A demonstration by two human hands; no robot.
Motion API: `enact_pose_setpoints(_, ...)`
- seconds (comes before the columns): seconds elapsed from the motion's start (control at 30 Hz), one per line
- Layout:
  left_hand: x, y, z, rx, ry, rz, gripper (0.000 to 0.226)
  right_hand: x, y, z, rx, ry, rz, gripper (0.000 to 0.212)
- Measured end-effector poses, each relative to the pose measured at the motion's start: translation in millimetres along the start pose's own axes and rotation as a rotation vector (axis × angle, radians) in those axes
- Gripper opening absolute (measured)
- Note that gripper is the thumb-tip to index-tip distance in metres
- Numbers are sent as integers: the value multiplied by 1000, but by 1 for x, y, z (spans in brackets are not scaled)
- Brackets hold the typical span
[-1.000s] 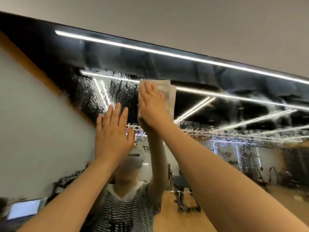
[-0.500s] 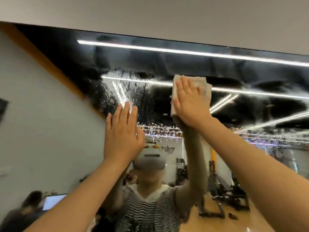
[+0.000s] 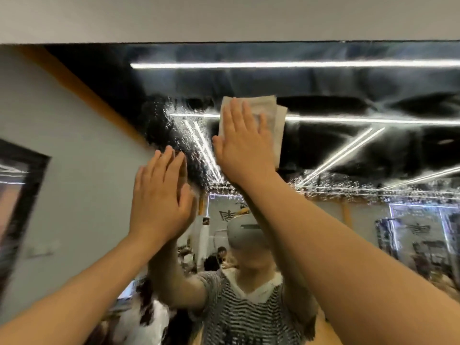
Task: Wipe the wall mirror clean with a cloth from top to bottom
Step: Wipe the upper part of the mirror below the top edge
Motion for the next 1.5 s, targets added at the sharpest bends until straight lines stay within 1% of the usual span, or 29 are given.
enact_pose_setpoints(0.33,2,2,-2,20,8,10,67,5,0,1,9,-7,5,64)
enact_pose_setpoints(0.53,3,7,0,105,1,15,68,8,4,3,11,-34,27,64)
enact_pose_setpoints(0.6,2,10,0,124,-25,69,68,9,5,4,4,-41,27,63)
enact_pose_setpoints(0.67,3,12,7,135,-82,165,69,10,3,6,-4,-54,18,63)
enact_pose_setpoints(0.7,4,16,13,142,-117,196,70,10,3,7,-3,-68,11,63)
enact_pose_setpoints(0.77,7,29,35,136,-149,196,72,9,1,10,4,-102,9,64)
enact_pose_setpoints(0.83,10,43,68,95,-110,160,76,7,-1,12,12,-134,20,64)
enact_pose_setpoints(0.9,12,56,106,44,-50,122,76,7,-1,17,20,-164,21,66)
enact_pose_setpoints(0.97,12,65,140,-3,-16,117,74,6,-2,22,15,-196,35,64)
enact_pose_setpoints(1.07,13,69,181,-85,-17,130,73,6,-3,30,7,-240,45,64)
enact_pose_setpoints(1.13,11,67,203,-99,-9,128,72,5,-3,35,7,-263,40,62)
enact_pose_setpoints(1.23,12,60,221,-91,-8,116,69,4,-4,38,-7,-286,41,61)
enact_pose_setpoints(1.37,13,56,225,-64,-32,79,67,2,-4,39,12,-311,53,63)
enact_pose_setpoints(1.5,14,55,228,-38,-39,74,69,-5,-2,50,0,-397,26,58)
Point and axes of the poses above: each hand's wrist, its own x-axis away from the middle knuckle, its own y-axis out of the back of the hand, z = x × y, the point moved 4 cm from there along -x, towards the middle knuckle, and after that the axes turned 10 degrees about z, right-handed, at the moved point
